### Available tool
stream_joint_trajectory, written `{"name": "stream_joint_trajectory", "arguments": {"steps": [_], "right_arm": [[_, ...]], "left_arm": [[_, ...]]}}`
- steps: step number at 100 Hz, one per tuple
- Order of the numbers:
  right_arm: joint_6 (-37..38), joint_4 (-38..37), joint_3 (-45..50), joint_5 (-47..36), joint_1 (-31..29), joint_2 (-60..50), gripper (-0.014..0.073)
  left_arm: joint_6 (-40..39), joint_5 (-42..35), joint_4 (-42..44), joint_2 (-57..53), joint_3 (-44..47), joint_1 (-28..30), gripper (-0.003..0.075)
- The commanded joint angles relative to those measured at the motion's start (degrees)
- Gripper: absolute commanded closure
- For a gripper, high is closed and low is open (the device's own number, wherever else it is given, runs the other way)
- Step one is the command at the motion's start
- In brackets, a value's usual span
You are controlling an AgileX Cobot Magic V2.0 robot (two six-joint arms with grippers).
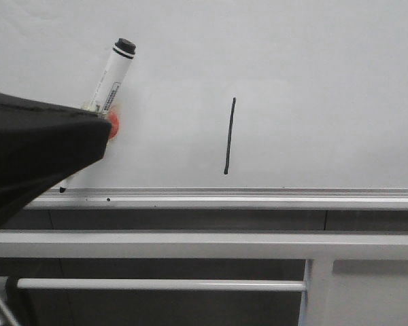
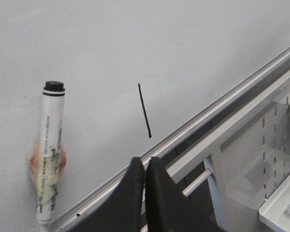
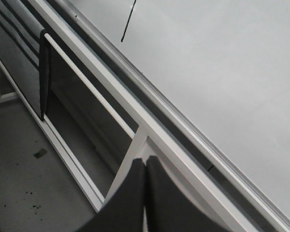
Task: Write number 1 on whiteboard
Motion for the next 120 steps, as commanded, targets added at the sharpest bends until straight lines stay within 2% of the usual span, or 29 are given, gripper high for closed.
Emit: {"name": "stream_joint_trajectory", "arguments": {"steps": [1,8,15,30,43,52,61,70,80,91,107,120], "right_arm": [[-0.44,-1.11,-1.33,-3.93,-0.52,0.02,0.0657],[-0.44,-1.11,-1.33,-3.93,-0.52,0.02,0.0657],[-0.44,-1.11,-1.33,-3.93,-0.52,0.02,0.0657],[-0.44,-1.11,-1.33,-3.93,-0.52,0.02,0.0657],[-0.44,-1.11,-1.33,-3.93,-0.52,0.02,0.0657],[-0.44,-1.11,-1.33,-3.93,-0.52,0.02,0.0657],[-0.44,-1.11,-1.33,-3.93,-0.52,0.02,0.0657],[-0.44,-1.11,-1.33,-3.93,-0.52,0.02,0.0657],[-0.44,-1.11,-1.33,-3.93,-0.52,0.02,0.0657],[-0.44,-1.11,-1.33,-3.93,-0.52,0.02,0.0657],[-0.44,-1.11,-1.33,-3.93,-0.52,0.02,0.0657],[-0.44,-1.11,-1.33,-3.93,-0.52,0.02,0.0657]], "left_arm": [[0.61,-12.78,4.91,-3.56,-1.0,-0.63,0.0741],[1.37,-12.78,10.85,-6.33,-1.0,0.81,0.0741],[1.27,-12.18,19.72,-10.0,-1.0,5.0,0.0741],[-1.74,-5.0,43.32,-19.99,-1.0,18.62,0.0741],[-14.42,2.23,64.33,-31.03,-1.0,32.63,0.0741],[-21.91,7.56,71.32,-39.69,-1.0,42.63,0.0741],[-26.44,15.26,70.26,-48.19,-1.0,51.86,0.0741],[-26.49,26.36,64.08,-56.12,-1.0,60.51,0.0741],[-23.06,38.41,53.82,-64.03,-1.0,70.05,0.0741],[-18.19,49.74,47.03,-70.77,-0.58,80.08,0.0741],[-17.92,57.09,42.58,-73.8,4.47,88.33,0.0741],[-17.92,56.96,36.95,-73.8,11.49,92.53,0.0741]]}}
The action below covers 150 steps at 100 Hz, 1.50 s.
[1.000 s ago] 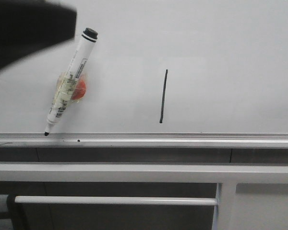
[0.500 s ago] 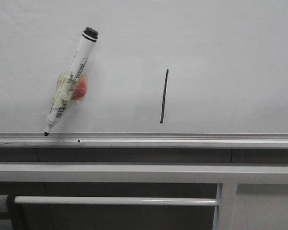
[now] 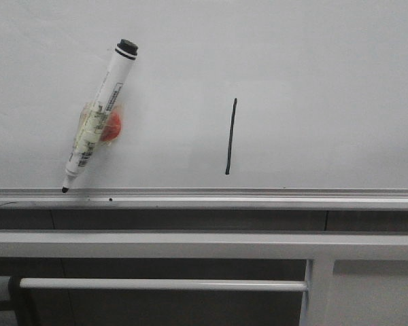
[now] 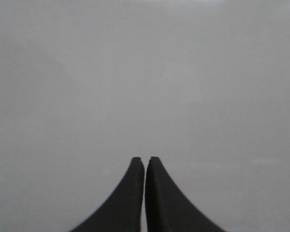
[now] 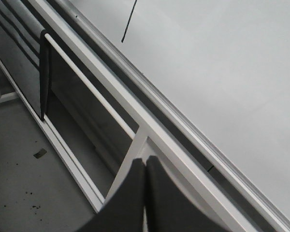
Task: Write number 1 on whiteboard
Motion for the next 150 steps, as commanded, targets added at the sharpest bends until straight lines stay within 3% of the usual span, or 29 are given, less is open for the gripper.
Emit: {"name": "stream_joint_trajectory", "arguments": {"steps": [1,15,23,57,64,77,84,96,111,150], "right_arm": [[-0.44,-1.02,-1.33,-3.93,-0.52,0.02,0.0657],[-0.44,-1.02,-1.33,-3.93,-0.52,0.02,0.0657],[-0.44,-1.02,-1.33,-3.93,-0.52,0.02,0.0657],[-0.44,-1.02,-1.33,-3.93,-0.52,0.02,0.0657],[-0.44,-1.02,-1.33,-3.93,-0.52,0.02,0.0657],[-0.44,-1.02,-1.33,-3.93,-0.52,0.02,0.0657],[-0.44,-1.02,-1.33,-3.93,-0.52,0.02,0.0657],[-0.44,-1.02,-1.33,-3.93,-0.52,0.02,0.0657],[-0.44,-1.02,-1.33,-3.93,-0.52,0.02,0.0657],[-0.44,-1.02,-1.33,-3.93,-0.52,0.02,0.0657]], "left_arm": [[0.12,-2.1,-4.21,-1.19,3.39,2.63,0.0741],[0.12,-3.35,-8.92,-1.19,10.85,6.5,0.0741],[4.22,2.03,-8.3,-0.83,10.48,8.53,0.0741],[3.62,9.21,-9.0,-0.46,10.65,14.08,0.0741],[-5.21,10.18,-0.68,-0.46,10.65,14.08,0.0741],[-36.16,14.5,27.67,-0.67,10.65,14.08,0.0741],[-44.29,17.54,35.89,-0.81,10.65,14.08,0.0741],[-43.57,23.49,35.62,-0.81,10.65,14.08,0.0741],[-37.31,23.26,30.58,-1.08,10.65,13.96,0.0741],[-37.19,23.15,30.79,-1.17,10.65,9.68,0.0741]]}}
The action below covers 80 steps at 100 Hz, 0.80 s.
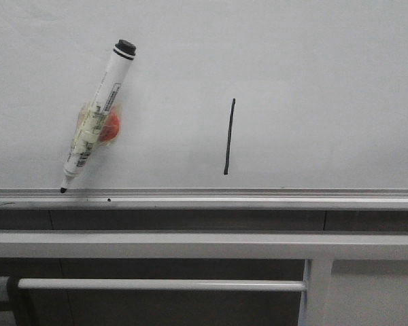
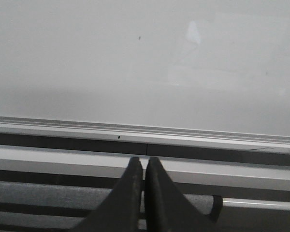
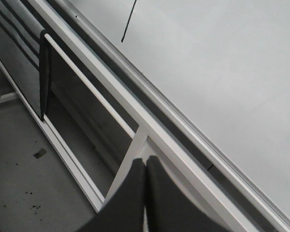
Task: Write number 1 on whiteboard
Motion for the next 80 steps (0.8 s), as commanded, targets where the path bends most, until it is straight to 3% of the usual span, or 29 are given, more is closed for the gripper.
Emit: {"name": "stream_joint_trajectory", "arguments": {"steps": [1,80], "right_arm": [[-0.44,-1.02,-1.33,-3.93,-0.52,0.02,0.0657],[-0.44,-1.02,-1.33,-3.93,-0.52,0.02,0.0657]], "left_arm": [[0.08,-3.35,-0.56,-1.17,0.33,-1.26,0.0741],[0.08,-3.15,-1.2,-1.17,0.33,-0.72,0.0741]]}}
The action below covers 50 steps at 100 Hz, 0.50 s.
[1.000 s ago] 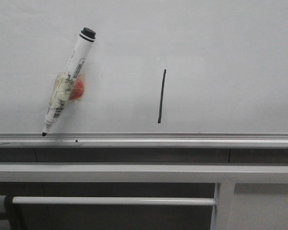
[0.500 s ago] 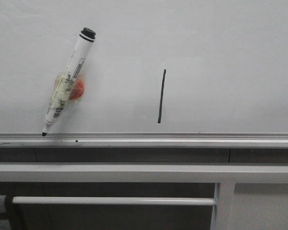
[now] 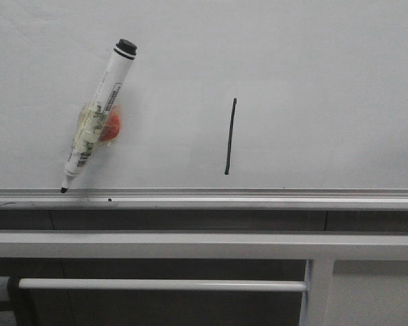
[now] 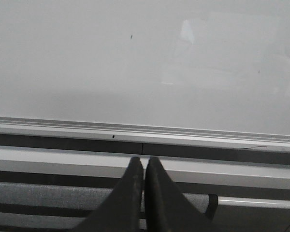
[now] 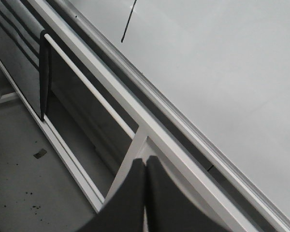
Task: Write number 1 on whiteboard
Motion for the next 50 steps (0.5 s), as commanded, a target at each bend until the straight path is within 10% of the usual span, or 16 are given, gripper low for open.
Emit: {"name": "stream_joint_trajectory", "arguments": {"steps": [1,37,50], "right_arm": [[-0.44,-1.02,-1.33,-3.93,-0.52,0.02,0.0657],[-0.44,-0.86,-1.33,-4.66,-0.52,0.02,0.0657],[2.86,3.61,-0.13,-17.11,-0.52,0.02,0.0657]], "left_arm": [[-0.04,-3.2,-0.7,-1.17,0.33,-0.12,0.0741],[-0.04,-3.2,-0.7,-1.17,0.33,-0.12,0.0741],[-0.04,-3.2,-0.7,-1.17,0.33,-0.12,0.0741]]}}
